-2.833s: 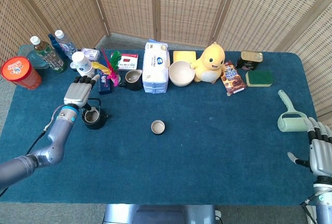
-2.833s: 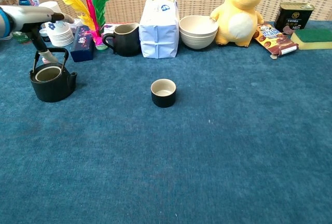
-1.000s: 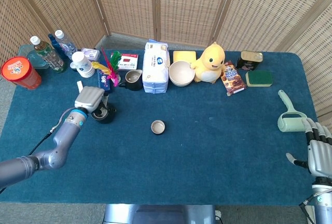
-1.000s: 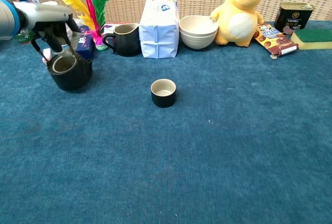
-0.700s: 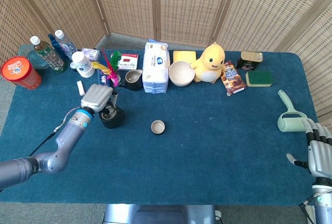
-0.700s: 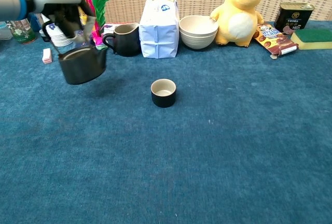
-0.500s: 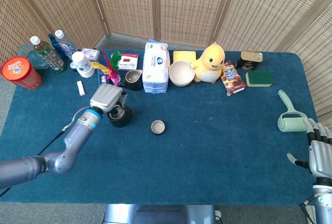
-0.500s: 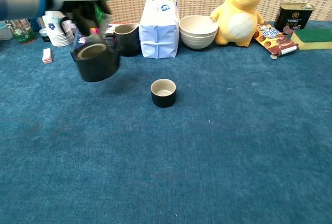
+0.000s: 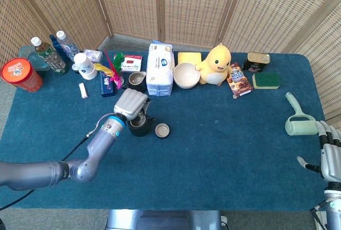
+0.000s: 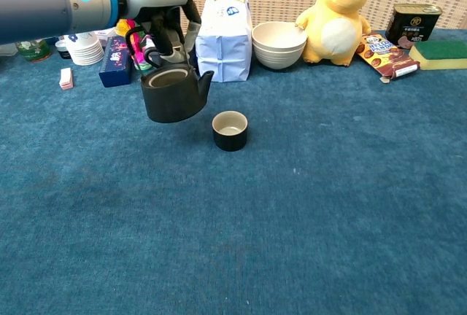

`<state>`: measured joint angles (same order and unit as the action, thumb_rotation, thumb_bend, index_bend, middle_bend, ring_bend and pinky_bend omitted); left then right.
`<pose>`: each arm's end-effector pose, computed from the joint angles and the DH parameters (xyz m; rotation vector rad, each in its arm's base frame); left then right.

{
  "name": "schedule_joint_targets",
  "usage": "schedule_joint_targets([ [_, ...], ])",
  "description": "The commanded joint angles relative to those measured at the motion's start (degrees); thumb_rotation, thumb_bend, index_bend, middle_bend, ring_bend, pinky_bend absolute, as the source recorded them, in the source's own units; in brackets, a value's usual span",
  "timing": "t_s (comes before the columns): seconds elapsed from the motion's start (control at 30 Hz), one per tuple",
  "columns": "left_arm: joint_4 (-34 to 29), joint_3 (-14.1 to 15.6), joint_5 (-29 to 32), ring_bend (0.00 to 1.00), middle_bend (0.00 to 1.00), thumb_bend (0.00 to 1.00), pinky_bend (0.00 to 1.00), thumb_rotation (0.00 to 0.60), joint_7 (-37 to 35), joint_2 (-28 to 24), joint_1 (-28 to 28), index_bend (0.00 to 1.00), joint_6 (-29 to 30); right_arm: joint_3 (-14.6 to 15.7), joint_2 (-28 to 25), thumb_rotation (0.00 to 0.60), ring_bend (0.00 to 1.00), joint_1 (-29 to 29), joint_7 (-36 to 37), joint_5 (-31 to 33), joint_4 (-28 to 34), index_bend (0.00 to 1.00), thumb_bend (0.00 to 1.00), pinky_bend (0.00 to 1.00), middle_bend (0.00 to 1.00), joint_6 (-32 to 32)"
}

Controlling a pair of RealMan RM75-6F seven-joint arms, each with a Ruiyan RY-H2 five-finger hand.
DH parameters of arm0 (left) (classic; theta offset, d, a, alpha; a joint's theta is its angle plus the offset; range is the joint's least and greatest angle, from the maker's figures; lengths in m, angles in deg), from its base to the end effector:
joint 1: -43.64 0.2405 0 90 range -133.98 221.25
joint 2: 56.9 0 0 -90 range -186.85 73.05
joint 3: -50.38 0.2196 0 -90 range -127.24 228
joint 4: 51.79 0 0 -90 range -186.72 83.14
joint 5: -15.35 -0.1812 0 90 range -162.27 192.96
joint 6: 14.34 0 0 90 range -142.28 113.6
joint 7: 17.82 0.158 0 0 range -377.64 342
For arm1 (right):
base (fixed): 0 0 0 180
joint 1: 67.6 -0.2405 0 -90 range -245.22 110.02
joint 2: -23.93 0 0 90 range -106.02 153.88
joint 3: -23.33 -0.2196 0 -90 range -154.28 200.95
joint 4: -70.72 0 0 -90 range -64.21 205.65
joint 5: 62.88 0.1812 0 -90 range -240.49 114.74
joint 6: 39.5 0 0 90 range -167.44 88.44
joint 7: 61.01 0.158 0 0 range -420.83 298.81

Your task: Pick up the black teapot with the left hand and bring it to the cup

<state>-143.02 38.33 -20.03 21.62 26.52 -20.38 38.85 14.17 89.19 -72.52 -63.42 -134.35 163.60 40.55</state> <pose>-0.0342 0.3661 0.0219 -1.9512 -0.7853 -0.7829 -0.2955 -0.2053 0.1811 1.1577 -1.0012 0.8082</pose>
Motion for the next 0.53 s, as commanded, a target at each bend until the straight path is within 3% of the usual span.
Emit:
schedule_joint_targets([
  [0.03,-0.39,0.78,0.34,0.82,0.94,0.5,1.0,0.6,2.68,0.56,-1.21,0.75,1.71,0.02,-0.03,0.6,0.0,0.0,0.05,-0.07,0.04,0.0,0.0,0.0,0.0,0.01],
  [0.53,-2.0,2.94,0.93,0.8,0.94,0.49,1.0,0.6,8.42,-0.33,-2.42,0.75,4.97,0.17,-0.27,0.6,0.0,0.32,0.28,-0.59,0.49,0.0,0.0,0.0,0.0,0.66],
])
